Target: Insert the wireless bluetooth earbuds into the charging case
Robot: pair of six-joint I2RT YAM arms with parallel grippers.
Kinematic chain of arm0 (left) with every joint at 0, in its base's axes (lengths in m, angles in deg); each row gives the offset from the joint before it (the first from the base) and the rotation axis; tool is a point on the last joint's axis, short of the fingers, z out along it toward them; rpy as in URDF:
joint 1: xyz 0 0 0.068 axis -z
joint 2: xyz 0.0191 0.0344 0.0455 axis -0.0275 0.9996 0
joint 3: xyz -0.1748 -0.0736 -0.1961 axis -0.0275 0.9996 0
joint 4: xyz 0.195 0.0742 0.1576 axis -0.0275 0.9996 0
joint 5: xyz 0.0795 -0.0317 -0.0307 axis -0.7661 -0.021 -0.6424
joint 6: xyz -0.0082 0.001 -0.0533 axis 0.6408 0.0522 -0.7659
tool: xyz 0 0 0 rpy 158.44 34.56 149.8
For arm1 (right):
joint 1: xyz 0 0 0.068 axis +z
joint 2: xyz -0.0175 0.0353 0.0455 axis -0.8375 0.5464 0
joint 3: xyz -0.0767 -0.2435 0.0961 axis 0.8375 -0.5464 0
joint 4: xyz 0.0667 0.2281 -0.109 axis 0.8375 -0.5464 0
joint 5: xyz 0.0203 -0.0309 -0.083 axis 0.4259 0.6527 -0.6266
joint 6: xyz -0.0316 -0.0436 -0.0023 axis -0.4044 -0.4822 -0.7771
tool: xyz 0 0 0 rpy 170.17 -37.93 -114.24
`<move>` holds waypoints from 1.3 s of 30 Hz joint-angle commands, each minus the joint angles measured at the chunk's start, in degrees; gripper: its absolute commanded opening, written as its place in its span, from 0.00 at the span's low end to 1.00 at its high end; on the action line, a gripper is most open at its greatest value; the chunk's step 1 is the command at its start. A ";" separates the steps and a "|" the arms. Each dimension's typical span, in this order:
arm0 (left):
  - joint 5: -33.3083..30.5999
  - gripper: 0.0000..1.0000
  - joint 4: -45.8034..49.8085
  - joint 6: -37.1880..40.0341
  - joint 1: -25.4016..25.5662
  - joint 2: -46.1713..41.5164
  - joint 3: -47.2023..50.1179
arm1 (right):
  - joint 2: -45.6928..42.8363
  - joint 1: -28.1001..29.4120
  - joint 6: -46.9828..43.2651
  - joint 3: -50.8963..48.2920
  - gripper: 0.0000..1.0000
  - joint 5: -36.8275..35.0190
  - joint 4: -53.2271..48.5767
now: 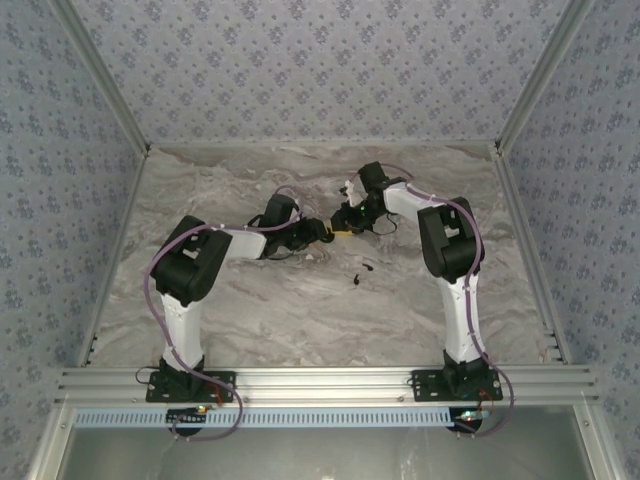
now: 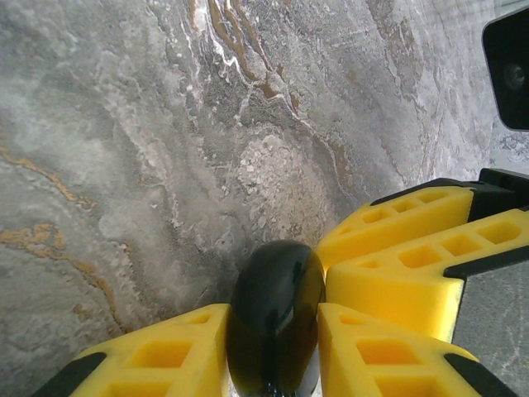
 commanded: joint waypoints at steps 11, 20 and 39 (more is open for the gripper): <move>0.09 0.35 1.73 -0.14 0.89 1.89 -1.10 | -1.18 -0.13 0.58 -1.34 0.27 1.29 -1.76; 0.12 0.24 1.69 -0.01 0.90 1.72 -0.86 | -1.83 -0.26 0.92 -1.77 0.27 1.29 -1.47; 5.83 0.21 3.25 10.91 -1.36 -16.11 1.95 | -28.82 -6.01 2.44 -19.53 0.41 0.96 9.94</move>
